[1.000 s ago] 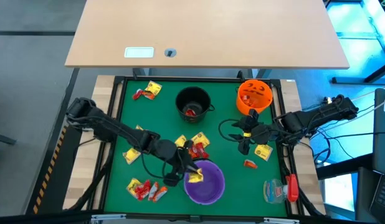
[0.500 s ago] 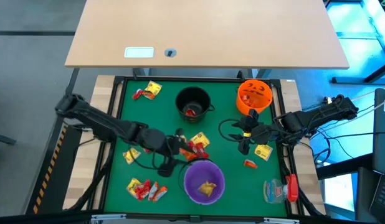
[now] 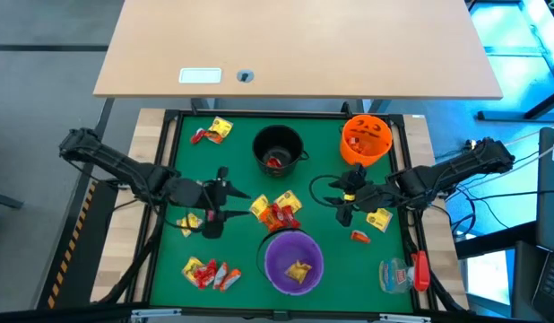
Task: Sort candy
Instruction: Put the yellow candy into the purple bucket
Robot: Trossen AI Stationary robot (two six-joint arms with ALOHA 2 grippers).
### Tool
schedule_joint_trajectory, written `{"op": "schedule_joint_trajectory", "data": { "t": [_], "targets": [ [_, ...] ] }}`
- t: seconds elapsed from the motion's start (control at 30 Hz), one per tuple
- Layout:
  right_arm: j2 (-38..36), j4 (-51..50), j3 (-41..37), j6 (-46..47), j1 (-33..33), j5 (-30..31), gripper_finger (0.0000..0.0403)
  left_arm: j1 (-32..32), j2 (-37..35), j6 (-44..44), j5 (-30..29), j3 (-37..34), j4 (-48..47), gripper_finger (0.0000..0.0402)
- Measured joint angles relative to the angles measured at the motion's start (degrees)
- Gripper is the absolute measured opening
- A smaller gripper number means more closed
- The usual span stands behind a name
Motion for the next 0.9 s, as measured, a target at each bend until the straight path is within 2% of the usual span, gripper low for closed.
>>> {"op": "schedule_joint_trajectory", "data": {
  "t": [0.23,0.37,0.53,0.67,0.9],
  "targets": [
    [0.0,2.1,-1.21,5.61,0.02,-1.37,0.0216,0.93,-4.43,8.15,0.14,-6.12,14.21,0.0188],
    [0.0,4.52,-1.21,5.56,0.04,0.55,0.0216,3.68,-5.27,9.19,0.43,-7.64,14.74,0.0188],
    [0.39,5.69,-1.19,5.01,0.6,1.75,0.0216,7.92,-5.27,7.31,6.16,-9.98,14.82,0.0188],
    [0.33,5.6,-1.19,4.9,3.77,5.89,0.0216,9.64,-5.25,5.34,9.52,-11.21,16.15,0.0188],
    [0.29,6.28,-2.29,5.1,10.81,14.99,0.0216,10.92,-5.25,6.83,9.64,-11.54,19.65,0.0188]
  ]
}}
